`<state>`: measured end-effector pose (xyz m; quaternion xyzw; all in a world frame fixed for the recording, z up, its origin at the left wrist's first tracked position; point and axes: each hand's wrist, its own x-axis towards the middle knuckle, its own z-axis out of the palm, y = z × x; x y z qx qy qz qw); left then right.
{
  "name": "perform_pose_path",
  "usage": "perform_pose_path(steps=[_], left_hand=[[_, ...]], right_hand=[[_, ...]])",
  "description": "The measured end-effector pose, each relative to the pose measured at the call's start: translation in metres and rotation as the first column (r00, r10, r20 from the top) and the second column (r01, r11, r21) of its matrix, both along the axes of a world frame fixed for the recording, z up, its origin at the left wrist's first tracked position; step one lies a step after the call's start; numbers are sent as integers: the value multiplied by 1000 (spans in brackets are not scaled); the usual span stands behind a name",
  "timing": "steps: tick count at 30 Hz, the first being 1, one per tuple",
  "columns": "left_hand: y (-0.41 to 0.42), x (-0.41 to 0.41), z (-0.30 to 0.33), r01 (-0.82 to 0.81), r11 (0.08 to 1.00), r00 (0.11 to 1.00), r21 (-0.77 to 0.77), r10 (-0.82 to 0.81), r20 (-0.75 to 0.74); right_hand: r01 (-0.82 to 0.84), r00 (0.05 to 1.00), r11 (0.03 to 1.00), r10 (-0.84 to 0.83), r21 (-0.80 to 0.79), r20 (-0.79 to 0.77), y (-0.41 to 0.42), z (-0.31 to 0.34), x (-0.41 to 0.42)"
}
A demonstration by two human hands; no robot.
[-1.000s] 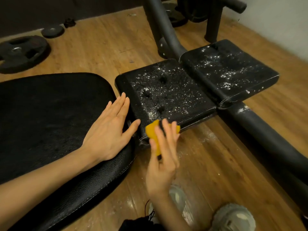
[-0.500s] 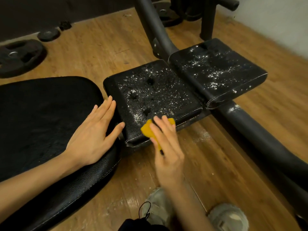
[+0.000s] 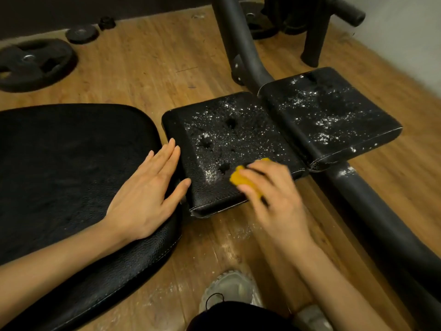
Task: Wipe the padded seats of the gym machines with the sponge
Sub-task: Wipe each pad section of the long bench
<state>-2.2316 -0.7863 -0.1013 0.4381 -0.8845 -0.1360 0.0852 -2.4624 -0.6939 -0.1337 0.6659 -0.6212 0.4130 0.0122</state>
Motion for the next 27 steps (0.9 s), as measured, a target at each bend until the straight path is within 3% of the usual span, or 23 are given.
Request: perform_pose_path(steps=[3, 6, 9, 14, 19, 24, 27], left_hand=[[-1, 1, -3, 4, 1000, 1000, -12, -4, 1], [-3, 1, -5, 23, 1000, 1000, -16, -23, -14], [-3, 3, -5, 46, 998, 999, -31, -46, -12], [-2, 3, -6, 55, 997, 998, -63, -57, -36], [-4, 4, -8, 65, 997, 994, -52, -69, -84], [-21, 7, -1, 64, 998, 989, 26, -60, -139], [-33, 12, -5, 65, 997, 994, -37, -68, -85]], right_hand=[[106, 992, 994, -106, 7, 71, 4, 1, 4], [-65, 998, 997, 64, 31, 19, 1, 3, 68], [-186, 980, 981, 189, 51, -66, -2, 8, 61], [70, 997, 988, -75, 140, 29, -5, 19, 10], [-201, 977, 959, 212, 199, -35, 3, 18, 66], [-79, 993, 948, 100, 309, -54, -49, 33, 60], [-155, 973, 904, 210, 398, -99, -8, 40, 55]])
